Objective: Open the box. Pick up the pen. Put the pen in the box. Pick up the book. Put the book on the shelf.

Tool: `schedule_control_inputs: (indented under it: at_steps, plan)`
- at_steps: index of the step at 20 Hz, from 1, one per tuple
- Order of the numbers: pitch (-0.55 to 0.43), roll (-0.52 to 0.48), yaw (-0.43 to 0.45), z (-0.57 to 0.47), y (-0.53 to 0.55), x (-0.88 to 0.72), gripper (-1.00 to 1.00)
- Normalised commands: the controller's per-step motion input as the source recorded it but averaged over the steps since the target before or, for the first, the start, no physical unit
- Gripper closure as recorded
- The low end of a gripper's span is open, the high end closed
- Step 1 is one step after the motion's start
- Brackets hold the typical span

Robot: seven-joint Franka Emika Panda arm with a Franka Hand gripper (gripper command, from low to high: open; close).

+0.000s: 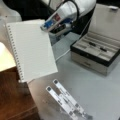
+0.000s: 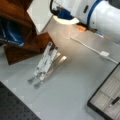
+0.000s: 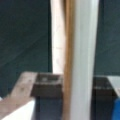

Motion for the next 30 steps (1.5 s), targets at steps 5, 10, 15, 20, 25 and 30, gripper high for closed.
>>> schedule_control_inputs:
  at_steps: [5, 10, 15, 20, 25, 30]
  plan:
    - [0.066, 0.16, 0.275, 0.09, -0.45, -0.37, 1.0]
    - [0.048, 0.114, 0.28, 0.15, -0.39, -0.34, 1.0]
    - [0.019, 0.055, 0.263, 0.1, -0.36, -0.31, 1.0]
    - [0.024, -0.009, 0.262, -0.01, -0.41, -0.28, 1.0]
    - [0.003, -0.036, 0.265, -0.09, -0.44, -0.28, 1.0]
    - [-0.04, -0.062, 0.253, -0.11, -0.32, -0.25, 1.0]
